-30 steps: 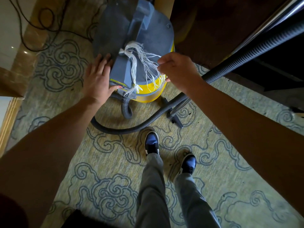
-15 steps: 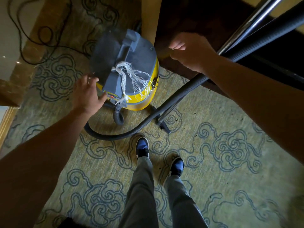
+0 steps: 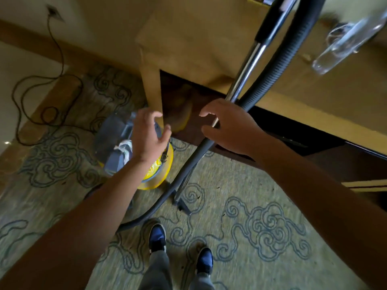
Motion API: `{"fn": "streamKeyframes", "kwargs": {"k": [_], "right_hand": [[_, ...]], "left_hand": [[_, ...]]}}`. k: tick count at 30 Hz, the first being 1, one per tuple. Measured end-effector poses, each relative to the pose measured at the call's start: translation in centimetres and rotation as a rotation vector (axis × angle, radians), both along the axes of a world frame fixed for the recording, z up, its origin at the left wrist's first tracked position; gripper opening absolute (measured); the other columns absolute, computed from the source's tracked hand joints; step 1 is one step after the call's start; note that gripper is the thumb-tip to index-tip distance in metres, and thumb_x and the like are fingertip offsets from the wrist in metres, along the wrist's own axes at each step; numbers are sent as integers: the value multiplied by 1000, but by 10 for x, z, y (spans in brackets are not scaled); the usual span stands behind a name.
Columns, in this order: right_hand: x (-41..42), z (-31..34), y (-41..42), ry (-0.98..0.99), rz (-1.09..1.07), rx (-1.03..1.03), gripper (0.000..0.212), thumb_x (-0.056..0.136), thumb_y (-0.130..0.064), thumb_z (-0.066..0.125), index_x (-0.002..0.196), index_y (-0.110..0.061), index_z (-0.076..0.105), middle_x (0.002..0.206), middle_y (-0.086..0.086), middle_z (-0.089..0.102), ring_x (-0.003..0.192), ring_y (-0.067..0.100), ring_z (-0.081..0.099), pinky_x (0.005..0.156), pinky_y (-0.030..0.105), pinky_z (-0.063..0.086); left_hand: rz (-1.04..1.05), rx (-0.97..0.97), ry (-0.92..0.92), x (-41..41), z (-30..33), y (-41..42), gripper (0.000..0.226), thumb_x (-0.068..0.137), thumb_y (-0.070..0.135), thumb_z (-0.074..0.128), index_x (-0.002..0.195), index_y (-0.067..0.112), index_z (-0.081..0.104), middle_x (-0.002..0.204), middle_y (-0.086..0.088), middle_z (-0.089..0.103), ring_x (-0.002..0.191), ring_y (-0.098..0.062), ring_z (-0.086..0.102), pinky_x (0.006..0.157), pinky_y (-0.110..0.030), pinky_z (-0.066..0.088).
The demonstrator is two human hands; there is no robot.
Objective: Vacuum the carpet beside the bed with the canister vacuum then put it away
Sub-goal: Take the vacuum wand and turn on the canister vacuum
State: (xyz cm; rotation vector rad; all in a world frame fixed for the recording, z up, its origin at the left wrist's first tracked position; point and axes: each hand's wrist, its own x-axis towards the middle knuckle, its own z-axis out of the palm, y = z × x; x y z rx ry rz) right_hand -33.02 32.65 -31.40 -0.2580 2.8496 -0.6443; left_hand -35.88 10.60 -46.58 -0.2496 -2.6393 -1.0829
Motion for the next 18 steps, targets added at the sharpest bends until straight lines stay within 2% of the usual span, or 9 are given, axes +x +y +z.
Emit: {"fn": "streamKeyframes", "kwargs": {"k": [5, 7, 11, 13, 16, 18], "right_hand": [[13, 35, 49, 66, -75, -3, 36, 89, -27, 69, 124, -21, 66, 126, -3, 62, 113, 16, 59, 94, 35, 49], [15, 43, 64, 99, -102, -21, 34, 89, -27, 69, 123, -22, 67, 126, -3, 62, 112, 16, 60, 93, 34, 50], [24, 53, 90, 144, -155, -80, 33, 88, -24, 69, 121, -20, 68, 125, -1, 64, 115, 18, 59, 94, 36, 49], [28, 55, 97, 160, -180, -105, 32, 89, -23, 69, 121, -18, 68, 123, 0, 64, 113, 19, 59, 93, 38, 50], [33, 54, 102, 175, -209, -161, 32, 89, -23, 69, 120, -17, 68, 122, 2, 65, 111, 21, 60, 91, 42, 52], [34, 53, 103, 174, -213, -186, 32, 89, -23, 69, 121, -18, 67, 123, 2, 64, 111, 20, 60, 90, 43, 53]], "left_hand": [[-132, -30, 79, -43, 48, 99, 29, 93, 23, 61, 114, 4, 67, 115, -14, 63, 100, -34, 63, 88, -45, 51], [-155, -39, 54, -65, 61, 131, 35, 98, 29, 56, 122, 5, 65, 117, -13, 65, 104, -34, 64, 91, -44, 50], [-199, 10, -69, -99, 79, 180, 56, 99, 38, 57, 149, 17, 47, 135, 2, 63, 111, -20, 64, 88, -29, 47], [-221, 11, -149, -108, 82, 193, 66, 97, 42, 59, 156, 23, 37, 145, 6, 57, 116, -19, 62, 92, -31, 49], [-226, 46, -309, -117, 81, 210, 65, 99, 33, 56, 159, 21, 32, 153, -1, 50, 126, -27, 58, 105, -43, 49], [-163, 52, -343, -124, 81, 222, 56, 101, 27, 50, 154, 13, 40, 152, -11, 51, 126, -28, 57, 108, -43, 46]]}}
